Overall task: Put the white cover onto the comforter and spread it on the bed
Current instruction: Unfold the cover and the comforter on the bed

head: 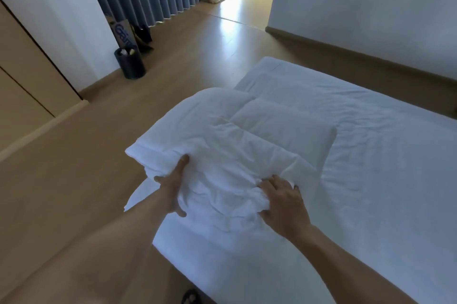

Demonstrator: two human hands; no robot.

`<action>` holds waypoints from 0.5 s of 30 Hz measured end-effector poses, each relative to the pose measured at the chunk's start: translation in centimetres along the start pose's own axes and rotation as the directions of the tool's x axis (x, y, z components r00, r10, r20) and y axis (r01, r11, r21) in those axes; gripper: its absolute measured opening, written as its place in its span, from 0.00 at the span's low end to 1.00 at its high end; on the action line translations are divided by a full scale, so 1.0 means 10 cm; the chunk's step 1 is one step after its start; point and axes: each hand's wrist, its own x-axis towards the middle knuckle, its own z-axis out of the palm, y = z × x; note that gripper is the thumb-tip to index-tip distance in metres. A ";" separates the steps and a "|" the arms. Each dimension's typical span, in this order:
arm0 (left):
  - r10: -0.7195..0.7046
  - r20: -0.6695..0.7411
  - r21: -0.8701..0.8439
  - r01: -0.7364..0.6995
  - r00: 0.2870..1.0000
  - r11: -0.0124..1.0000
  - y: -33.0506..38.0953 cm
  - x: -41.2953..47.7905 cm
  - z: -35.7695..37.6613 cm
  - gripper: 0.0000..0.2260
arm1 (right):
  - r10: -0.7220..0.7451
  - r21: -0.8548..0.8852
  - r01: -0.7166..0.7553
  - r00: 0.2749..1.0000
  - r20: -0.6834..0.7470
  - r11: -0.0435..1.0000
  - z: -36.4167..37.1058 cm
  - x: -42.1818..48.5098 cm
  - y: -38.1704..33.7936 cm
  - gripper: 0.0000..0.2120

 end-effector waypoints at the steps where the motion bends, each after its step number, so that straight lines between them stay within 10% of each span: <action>1: -0.016 0.040 -0.049 0.018 0.999 0.999 0.04 0.06 0.04 0.64 | 0.045 0.045 -0.042 0.998 -0.051 0.998 -0.03 0.06 0.01 0.32; 15: 0.309 0.175 -0.057 -0.303 0.935 0.951 1.37 -0.07 1.41 0.32 | 0.395 0.339 -0.296 0.878 -0.271 0.893 -0.71 0.91 0.75 0.22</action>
